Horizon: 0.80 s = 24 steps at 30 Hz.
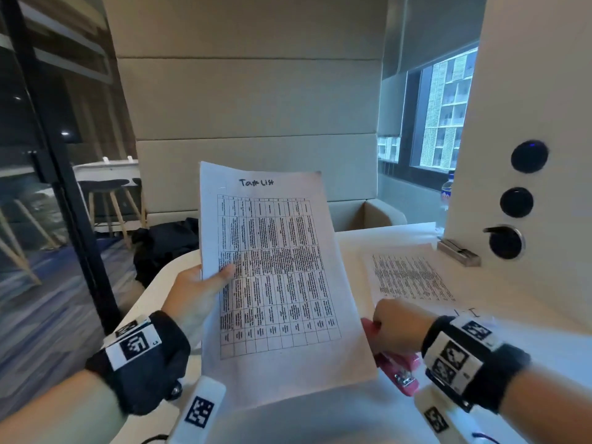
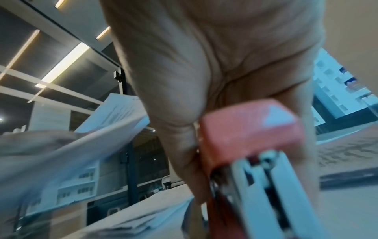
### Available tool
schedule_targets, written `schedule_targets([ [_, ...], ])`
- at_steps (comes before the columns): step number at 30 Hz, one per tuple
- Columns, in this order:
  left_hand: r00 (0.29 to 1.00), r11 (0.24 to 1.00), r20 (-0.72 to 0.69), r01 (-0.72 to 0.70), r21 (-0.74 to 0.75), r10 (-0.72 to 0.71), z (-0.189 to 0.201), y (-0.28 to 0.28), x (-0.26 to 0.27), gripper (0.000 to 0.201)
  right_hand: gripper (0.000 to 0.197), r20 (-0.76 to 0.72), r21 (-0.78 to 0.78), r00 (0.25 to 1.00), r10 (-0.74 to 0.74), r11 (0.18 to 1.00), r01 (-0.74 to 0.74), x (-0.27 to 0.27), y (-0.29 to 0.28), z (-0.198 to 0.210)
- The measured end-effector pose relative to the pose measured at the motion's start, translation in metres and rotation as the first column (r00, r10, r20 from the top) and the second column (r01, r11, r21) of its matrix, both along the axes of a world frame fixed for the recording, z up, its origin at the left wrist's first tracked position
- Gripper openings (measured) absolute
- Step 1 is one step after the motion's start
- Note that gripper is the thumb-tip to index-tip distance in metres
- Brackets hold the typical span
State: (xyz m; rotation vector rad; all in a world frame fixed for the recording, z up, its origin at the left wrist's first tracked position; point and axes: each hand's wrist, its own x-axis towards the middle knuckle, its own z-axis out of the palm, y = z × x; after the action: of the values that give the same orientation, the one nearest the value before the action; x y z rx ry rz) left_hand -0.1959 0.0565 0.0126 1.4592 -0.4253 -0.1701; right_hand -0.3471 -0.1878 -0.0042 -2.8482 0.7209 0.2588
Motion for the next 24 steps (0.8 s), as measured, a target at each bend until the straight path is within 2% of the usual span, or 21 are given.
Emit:
schedule_targets([
  [3, 0.999, 1.0, -0.026, 0.022, 0.004, -0.022, 0.005, -0.01, -0.004, 0.012, 0.016, -0.038, -0.023, 0.994, 0.102, 0.994, -0.103, -0.005, 0.012, -0.004],
  [6, 0.998, 0.999, -0.051, 0.029, -0.014, -0.029, 0.008, -0.018, -0.004, 0.021, 0.019, 0.077, 0.216, 0.997, 0.001, 0.976, -0.018, -0.011, 0.01, -0.009],
  [7, 0.998, 0.999, -0.057, 0.03, -0.023, -0.032, 0.01, -0.021, -0.004, 0.022, 0.035, 0.097, 0.283, 0.994, -0.045, 0.959, 0.015, -0.01, 0.006, -0.013],
  [8, 0.997, 0.999, -0.069, 0.028, -0.038, -0.03, 0.012, -0.024, -0.003, 0.022, 0.06, 0.107, 0.294, 0.993, -0.039, 0.956, 0.006, -0.01, 0.001, -0.015],
  [9, 0.997, 0.998, -0.076, 0.013, -0.058, -0.017, 0.014, -0.027, -0.001, 0.022, 0.086, 0.11, 0.299, 0.994, -0.011, 0.954, -0.022, -0.012, -0.003, -0.014],
  [10, 0.996, 0.996, -0.088, -0.006, -0.087, -0.002, 0.018, -0.029, 0.0, 0.021, 0.102, 0.087, 0.305, 0.995, 0.052, 0.949, -0.076, -0.013, -0.004, -0.011],
  [12, 0.991, 0.989, -0.128, -0.053, -0.141, 0.035, 0.024, -0.033, 0.007, 0.022, 0.099, 0.09, 0.451, 0.977, 0.195, 0.866, -0.215, -0.019, 0.003, 0.003],
  [13, 0.987, 0.984, -0.153, -0.072, -0.162, 0.047, 0.026, -0.035, 0.011, 0.023, 0.094, 0.144, 0.582, 0.968, 0.208, 0.773, -0.253, -0.022, 0.008, 0.009],
  [15, 0.978, 0.982, -0.202, -0.083, -0.169, 0.048, 0.029, -0.042, 0.014, 0.024, 0.081, 0.271, 0.82, 0.959, 0.083, 0.502, -0.275, -0.027, 0.022, 0.015],
  [16, 0.976, 0.983, -0.217, -0.072, -0.169, 0.034, 0.029, -0.047, 0.013, 0.023, 0.066, 0.309, 0.896, 0.951, -0.031, 0.345, -0.28, -0.028, 0.028, 0.016],
  [17, 0.974, 0.985, -0.224, -0.061, -0.161, 0.023, 0.028, -0.052, 0.013, 0.018, 0.048, 0.33, 0.926, 0.93, -0.162, 0.249, -0.285, -0.028, 0.033, 0.016],
  [19, 0.973, 0.992, -0.231, -0.027, -0.121, -0.002, 0.027, -0.063, 0.006, 0.008, 0.021, 0.331, 0.942, 0.836, -0.438, 0.205, -0.266, -0.025, 0.038, 0.015],
  [20, 0.971, 0.996, -0.24, -0.008, -0.088, -0.013, 0.027, -0.068, 0.001, 0.011, 0.017, 0.322, 0.947, 0.771, -0.55, 0.199, -0.253, -0.023, 0.035, 0.014],
  [22, 0.96, 0.995, -0.263, 0.092, -0.024, -0.095, 0.022, -0.073, -0.002, 0.027, 0.019, 0.298, 0.954, 0.652, -0.698, 0.187, -0.236, -0.016, 0.023, 0.013],
  [24, 0.935, 0.973, -0.278, 0.231, 0.011, -0.219, 0.016, -0.074, -0.004, 0.037, 0.024, 0.27, 0.96, 0.567, -0.778, 0.174, -0.22, -0.01, 0.007, 0.012],
])
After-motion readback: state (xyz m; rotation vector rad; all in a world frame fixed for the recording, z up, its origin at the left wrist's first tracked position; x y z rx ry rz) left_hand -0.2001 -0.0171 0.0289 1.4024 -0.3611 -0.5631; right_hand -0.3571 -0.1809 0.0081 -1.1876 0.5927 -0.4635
